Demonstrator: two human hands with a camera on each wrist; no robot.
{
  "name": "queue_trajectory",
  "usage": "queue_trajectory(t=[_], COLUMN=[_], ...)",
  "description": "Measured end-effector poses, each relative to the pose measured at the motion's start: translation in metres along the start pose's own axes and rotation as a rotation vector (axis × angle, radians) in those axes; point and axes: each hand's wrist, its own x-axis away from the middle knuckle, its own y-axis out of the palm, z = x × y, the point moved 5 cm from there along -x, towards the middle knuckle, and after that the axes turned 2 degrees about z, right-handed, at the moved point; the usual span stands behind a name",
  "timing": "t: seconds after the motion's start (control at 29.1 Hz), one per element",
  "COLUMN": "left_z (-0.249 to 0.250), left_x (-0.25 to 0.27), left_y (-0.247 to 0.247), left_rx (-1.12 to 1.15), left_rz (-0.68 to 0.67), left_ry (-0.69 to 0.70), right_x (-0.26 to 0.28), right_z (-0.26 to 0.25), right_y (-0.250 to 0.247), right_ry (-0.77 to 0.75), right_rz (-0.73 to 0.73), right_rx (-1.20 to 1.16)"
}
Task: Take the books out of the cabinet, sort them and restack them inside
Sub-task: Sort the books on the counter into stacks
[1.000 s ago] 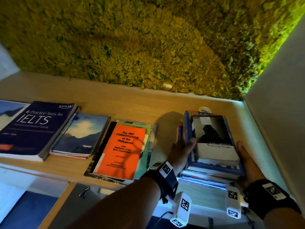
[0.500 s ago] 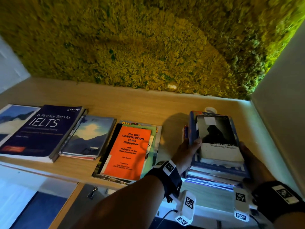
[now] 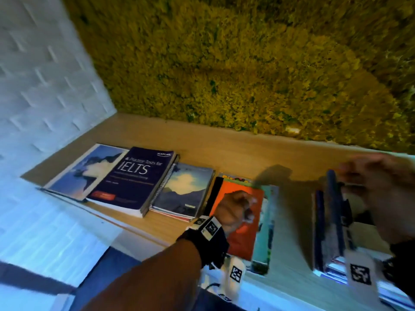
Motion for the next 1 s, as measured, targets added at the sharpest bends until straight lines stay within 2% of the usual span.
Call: queue_trajectory(t=[0.07, 0.1, 0.14, 0.17, 0.21, 0.24, 0.27, 0.31, 0.38, 0.45, 0.51, 0.55, 0.62, 0.65, 0.76, 0.86, 1.0], left_z=[0.005, 0.015, 0.013, 0.01, 0.017, 0.014, 0.017, 0.017, -0.001, -0.017, -0.046, -0.053, -0.049, -0.039, -0.038, -0.044, -0.039], left_x=[0.004, 0.012, 0.011, 0.014, 0.02, 0.03, 0.038, 0.045, 0.057, 0.077, 0.085, 0.088, 0.098, 0.105, 0.109, 0.112, 0.109], left_y=[-0.055, -0.076, -0.118, -0.151, -0.193, -0.216, -0.245, -0.277, -0.341, -0.391, -0.431, -0.44, -0.439, -0.433, -0.437, -0.438, -0.427], left_rx=[-0.157, -0.122, -0.444, -0.416, -0.552, -0.416, -0.557, -0.629, -0.68, -0.711, -0.631, -0.591, -0.517, -0.498, -0.488, -0.233, -0.015], left_rz=[0.012, -0.023, 0.121, 0.25, 0.572, 0.555, 0.638, 0.717, 0.846, 0.915, 0.89, 0.83, 0.743, 0.717, 0.702, 0.65, 0.411], left_ry=[0.08, -0.045, -0.076, -0.234, -0.126, -0.207, -0.11, -0.119, -0.256, -0.385, -0.473, -0.485, -0.485, -0.487, -0.463, -0.428, -0.424], right_x=[0.015, 0.024, 0.036, 0.046, 0.055, 0.064, 0.071, 0.079, 0.095, 0.106, 0.115, 0.122, 0.14, 0.147, 0.154, 0.154, 0.146], right_z=[0.018, 0.034, 0.05, 0.064, 0.079, 0.093, 0.107, 0.119, 0.143, 0.155, 0.162, 0.164, 0.171, 0.177, 0.19, 0.19, 0.191], right_y=[0.064, 0.099, 0.135, 0.167, 0.197, 0.225, 0.25, 0.274, 0.32, 0.359, 0.39, 0.402, 0.421, 0.427, 0.44, 0.442, 0.434], right_ry=[0.037, 0.059, 0.1, 0.162, 0.25, 0.346, 0.418, 0.465, 0.515, 0.542, 0.59, 0.625, 0.697, 0.716, 0.714, 0.761, 0.769], right_rz=[-0.165, -0.266, -0.335, -0.386, -0.445, -0.514, -0.564, -0.613, -0.701, -0.741, -0.79, -0.842, -0.952, -0.962, -0.861, -0.739, -0.641], right_rx=[0.074, 0.129, 0.161, 0.137, 0.111, 0.086, 0.09, 0.11, 0.138, 0.192, 0.253, 0.275, 0.308, 0.349, 0.401, 0.352, 0.326])
